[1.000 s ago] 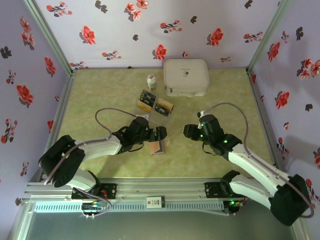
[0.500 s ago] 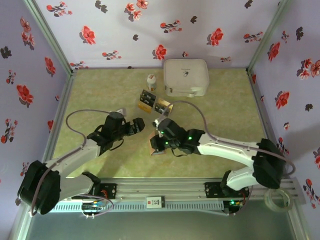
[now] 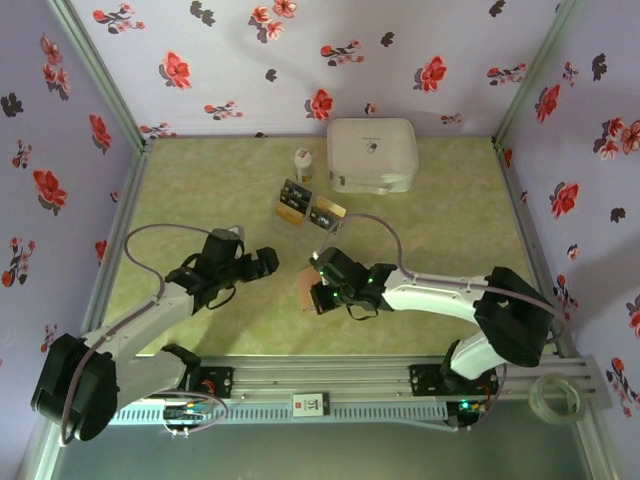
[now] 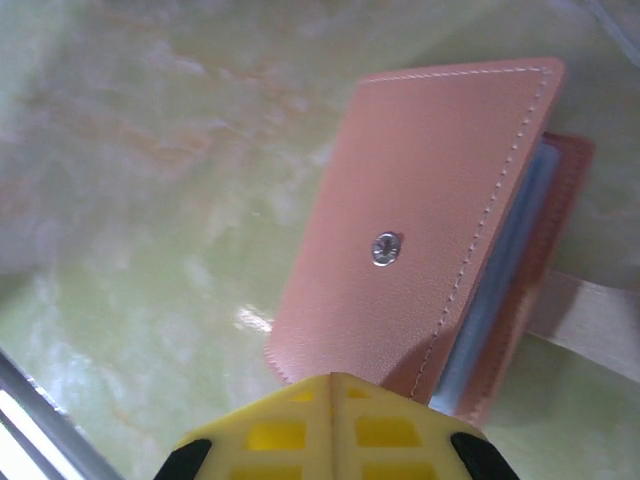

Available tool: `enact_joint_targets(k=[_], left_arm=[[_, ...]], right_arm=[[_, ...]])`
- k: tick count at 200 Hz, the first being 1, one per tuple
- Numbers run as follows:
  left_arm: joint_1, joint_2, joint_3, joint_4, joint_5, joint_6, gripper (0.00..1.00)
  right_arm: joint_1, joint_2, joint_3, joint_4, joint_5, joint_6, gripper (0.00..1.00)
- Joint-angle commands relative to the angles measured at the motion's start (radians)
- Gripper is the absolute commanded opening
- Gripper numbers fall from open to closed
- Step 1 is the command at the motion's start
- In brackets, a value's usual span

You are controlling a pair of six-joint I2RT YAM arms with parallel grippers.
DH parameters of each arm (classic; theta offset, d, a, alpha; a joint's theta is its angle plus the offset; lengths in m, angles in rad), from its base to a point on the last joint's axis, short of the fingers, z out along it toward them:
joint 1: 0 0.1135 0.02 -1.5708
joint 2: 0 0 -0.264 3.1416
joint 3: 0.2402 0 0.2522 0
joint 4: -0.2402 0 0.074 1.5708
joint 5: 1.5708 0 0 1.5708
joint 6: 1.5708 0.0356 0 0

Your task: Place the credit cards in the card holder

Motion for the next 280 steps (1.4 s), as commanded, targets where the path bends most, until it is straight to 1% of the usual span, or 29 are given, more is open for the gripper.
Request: enact_joint_targets(k=[1,35,107,148,187,242,280], left_arm=[[0.007,0.027,0.04,-0.04,0.016,0.059,1.0],[-0.024,0.078,0.065,-0.038,0.025,0.099,1.0],[-0.115,0.238,0.136,-0.008,-0.015,0.127,1.0],[-0.166,0.326,0.173,0.012,-0.044,0.132,1.0],[-0.196,0.392,0.205,0.032,-0.057,0.136,1.0],[-0.222,0.439,0.202,0.048,-0.075,0.143,1.0],[-0.226,0.457,0.172,0.048,-0.122,0.142,1.0]], right_arm=[[-0.026,0.018,-0.043,0.081,0.005,0.016,0.0],[-0.053,0.064,-0.087,0.187,-0.032,0.024,0.0],[-0.061,0.115,-0.127,0.273,-0.049,0.053,0.0],[-0.061,0.117,-0.144,0.292,-0.048,0.063,0.0],[-0.061,0.115,-0.148,0.298,-0.047,0.067,0.0],[-0.062,0.114,-0.147,0.299,-0.047,0.068,0.0],[-0.064,0.109,-0.139,0.288,-0.047,0.068,0.0]])
